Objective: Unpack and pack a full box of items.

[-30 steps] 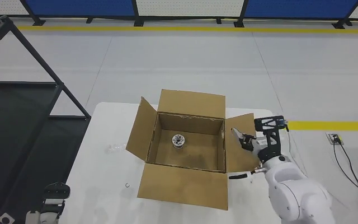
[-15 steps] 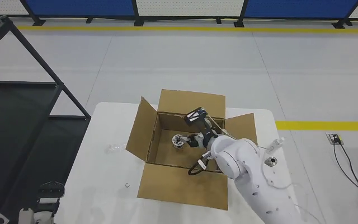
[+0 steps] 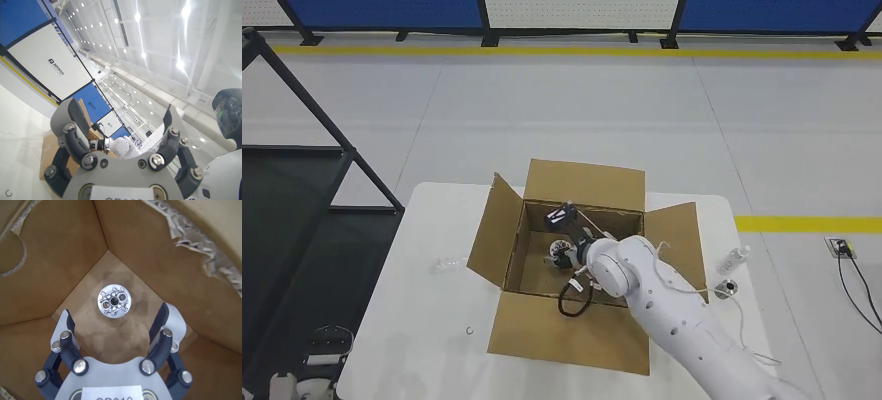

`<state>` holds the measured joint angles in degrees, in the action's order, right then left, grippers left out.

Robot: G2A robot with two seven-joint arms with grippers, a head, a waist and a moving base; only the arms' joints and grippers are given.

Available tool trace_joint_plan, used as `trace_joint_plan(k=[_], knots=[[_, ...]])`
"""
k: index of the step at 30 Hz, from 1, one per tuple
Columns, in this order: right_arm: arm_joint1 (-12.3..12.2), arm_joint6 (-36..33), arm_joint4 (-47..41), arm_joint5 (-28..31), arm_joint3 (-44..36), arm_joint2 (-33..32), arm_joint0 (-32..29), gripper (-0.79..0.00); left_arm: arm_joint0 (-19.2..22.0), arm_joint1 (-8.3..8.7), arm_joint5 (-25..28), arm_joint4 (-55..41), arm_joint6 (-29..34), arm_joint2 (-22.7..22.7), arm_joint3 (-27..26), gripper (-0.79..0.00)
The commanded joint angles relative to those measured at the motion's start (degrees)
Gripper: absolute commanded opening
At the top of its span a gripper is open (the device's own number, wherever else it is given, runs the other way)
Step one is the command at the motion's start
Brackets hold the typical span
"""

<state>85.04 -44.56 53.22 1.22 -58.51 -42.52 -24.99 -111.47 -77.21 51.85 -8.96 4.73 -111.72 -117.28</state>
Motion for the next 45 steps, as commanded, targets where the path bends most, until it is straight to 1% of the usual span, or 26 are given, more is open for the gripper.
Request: trace_joint_plan(k=[1, 5, 6, 7, 9, 13, 16, 18, 24, 26, 29, 32, 35, 39, 42, 45], knots=[[0.7, 0.8, -1.0, 0.4, 2.7, 0.6, 0.8, 0.000, 0.0, 0.00, 0.0, 0.0, 0.0, 0.0, 0.0, 0.000], [2.2, 2.2, -2.3, 1.1, 7.3, 2.0, 2.3, 0.000, 0.0, 0.00, 0.0, 0.0, 0.0, 0.0, 0.0, 0.000], [2.6, 2.5, -2.7, 1.3, 8.3, 2.3, 2.6, -0.074, 0.0, 0.00, 0.0, 0.0, 0.0, 0.0, 0.0, 0.000], [2.9, 2.8, -2.9, 1.5, 9.3, 2.6, 3.0, -0.175, 0.0, 0.00, 0.0, 0.0, 0.0, 0.0, 0.0, 0.000], [3.7, 3.3, -3.6, 2.0, 11.3, 3.1, 3.7, -0.329, 0.0, 0.00, 0.0, 0.0, 0.0, 0.0, 0.0, 0.000], [5.0, 4.1, -4.5, 2.9, 14.8, 3.8, 5.0, -0.474, 0.0, 0.00, 0.0, 0.0, 0.0, 0.0, 0.0, 0.000], [5.8, 4.7, -5.1, 3.6, 17.1, 4.1, 5.9, -0.653, 0.0, 0.00, 0.0, 0.0, 0.0, 0.0, 0.0, 0.000], [6.2, 5.3, -5.3, 4.0, 18.3, 4.2, 6.5, -0.785, 0.0, 0.00, 0.0, 0.0, 0.0, 0.0, 0.0, 0.000], [6.5, 6.6, -5.0, 5.1, 18.8, 3.1, 7.6, -0.785, 0.0, 0.00, 0.0, 0.0, 0.0, 0.0, 0.0, 0.000], [6.0, 6.5, -4.7, 5.8, 17.5, 2.1, 7.4, -0.785, 0.0, 0.00, 0.0, 0.0, 0.0, 0.0, 0.0, 0.000], [4.7, 5.5, -4.1, 7.2, 13.7, -0.1, 6.2, -0.785, 0.0, 0.00, 0.0, 0.0, 0.0, 0.0, 0.0, 0.000], [2.6, 4.1, -3.0, 8.9, 7.7, -3.8, 3.6, -0.785, 0.0, 0.00, 0.0, 0.0, 0.0, 0.0, 0.0, 0.000], [0.1, 2.2, -0.9, 9.6, -1.2, -8.3, -0.9, -0.785, 0.0, 0.00, 0.0, 0.0, 0.0, 0.0, 0.0, 0.000], [-3.1, -0.5, 2.8, 10.2, -16.5, -15.3, -9.8, -0.785, 0.0, 0.00, 0.0, 0.0, 0.0, 0.0, 0.0, 0.000], [-4.8, -2.2, 4.9, 10.1, -27.0, -19.9, -16.7, -0.785, 0.0, 0.00, 0.0, 0.0, 0.0, 0.0, 0.0, 0.000], [-4.8, -2.2, 4.9, 10.1, -27.0, -19.9, -16.7, -0.785, 0.0, 0.00, 0.0, 0.0, 0.0, 0.0, 0.0, 0.000]])
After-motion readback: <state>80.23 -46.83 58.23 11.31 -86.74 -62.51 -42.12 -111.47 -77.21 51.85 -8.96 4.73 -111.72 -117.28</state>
